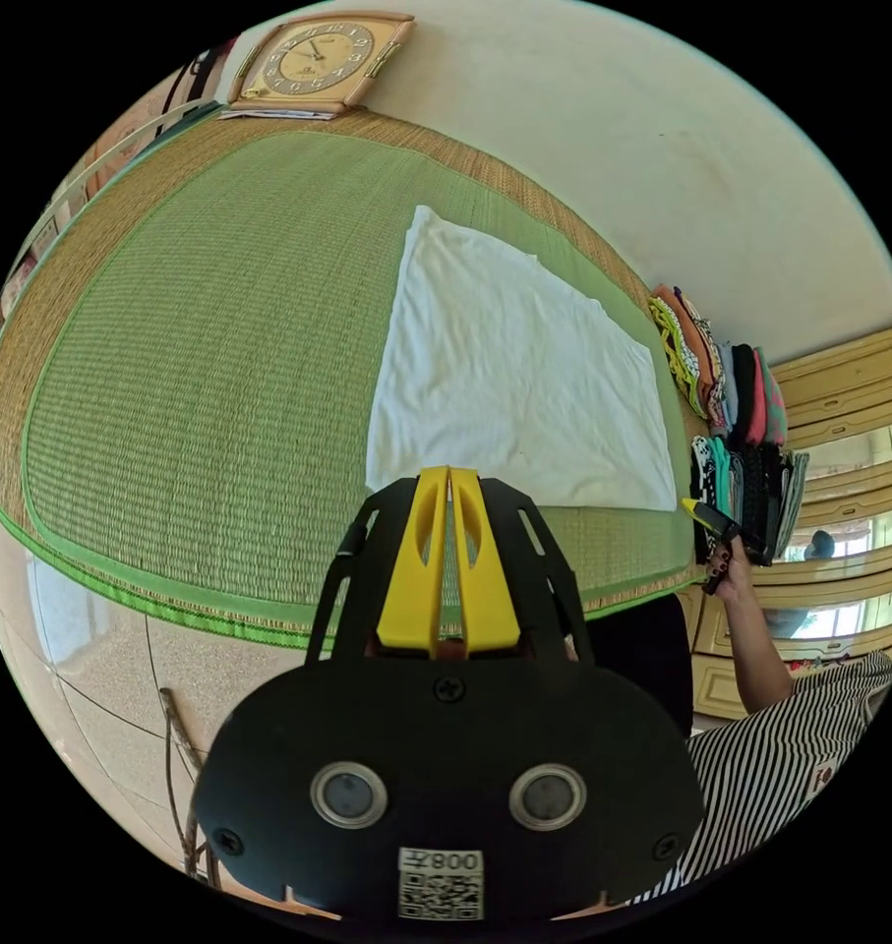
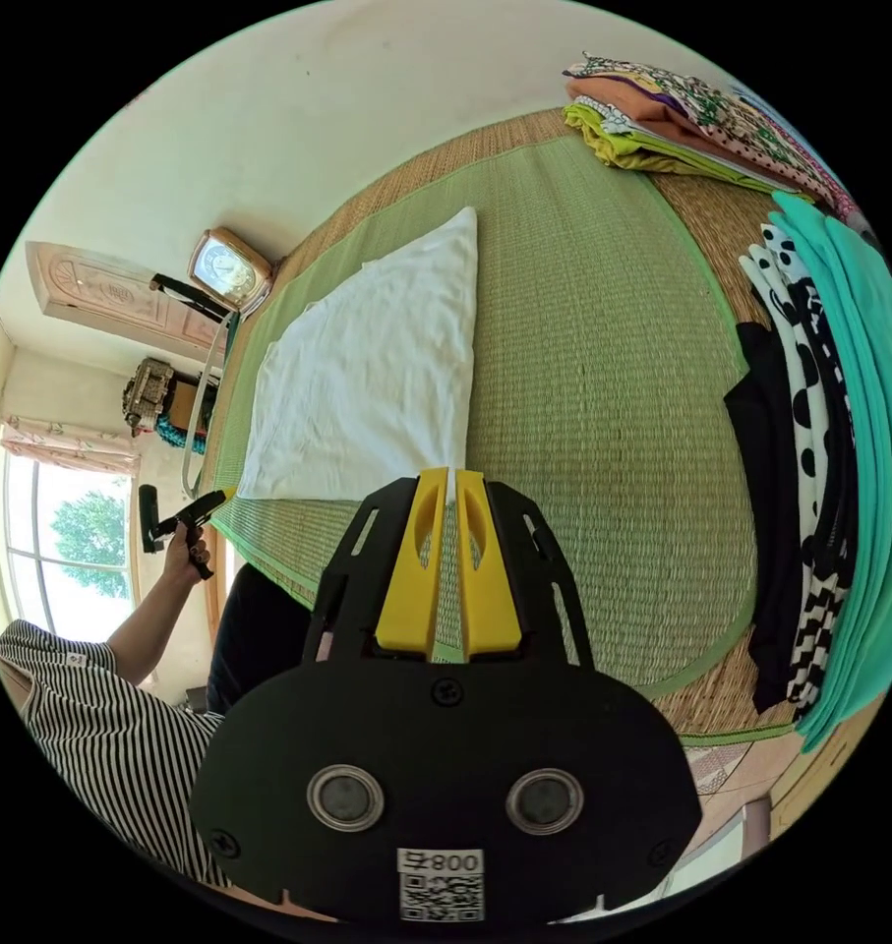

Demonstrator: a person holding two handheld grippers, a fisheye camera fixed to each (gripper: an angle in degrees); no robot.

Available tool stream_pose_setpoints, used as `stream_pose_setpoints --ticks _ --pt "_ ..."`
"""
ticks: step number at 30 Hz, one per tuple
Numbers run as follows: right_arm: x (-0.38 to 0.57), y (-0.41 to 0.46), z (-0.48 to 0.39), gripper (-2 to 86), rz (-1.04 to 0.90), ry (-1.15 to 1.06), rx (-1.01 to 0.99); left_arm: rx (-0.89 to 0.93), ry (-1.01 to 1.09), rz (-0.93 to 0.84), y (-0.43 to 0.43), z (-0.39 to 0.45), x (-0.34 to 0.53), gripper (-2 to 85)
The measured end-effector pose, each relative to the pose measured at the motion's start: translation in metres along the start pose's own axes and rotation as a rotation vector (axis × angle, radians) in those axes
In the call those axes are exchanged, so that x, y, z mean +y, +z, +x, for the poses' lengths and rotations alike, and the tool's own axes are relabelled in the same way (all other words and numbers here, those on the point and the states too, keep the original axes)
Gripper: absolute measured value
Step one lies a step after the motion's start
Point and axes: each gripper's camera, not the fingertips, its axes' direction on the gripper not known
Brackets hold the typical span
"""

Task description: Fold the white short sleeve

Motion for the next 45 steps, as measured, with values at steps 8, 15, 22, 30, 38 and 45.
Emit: stream_pose_setpoints --ticks 8,15,22,30,38,45 --pt "-0.002 0.000 0.033 4.8 -0.048 0.049 -0.094 0.115 0.136 -0.060 0.056 0.060 0.027 1.0" --pt "0.001 -0.019 0.063 0.6 -0.028 0.074 -0.227 0.276 0.433 -0.156 0.120 0.165 0.041 4.1" --pt "-0.002 -0.046 0.078 0.1 0.024 0.052 -0.361 0.196 0.835 -0.201 0.185 0.302 0.064 8.6" --pt "-0.019 -0.069 0.059 0.4 0.038 -0.071 -0.431 -0.093 0.981 -0.129 0.231 0.374 0.085 3.6" --pt "-0.067 -0.075 0.108 4.4 0.145 0.051 -0.471 0.176 0.628 -0.033 0.209 0.326 0.063 1.6" --pt "-0.144 -0.036 0.137 7.7 0.113 0.161 -0.553 0.255 0.562 -0.028 0.213 0.316 0.064 1.4"
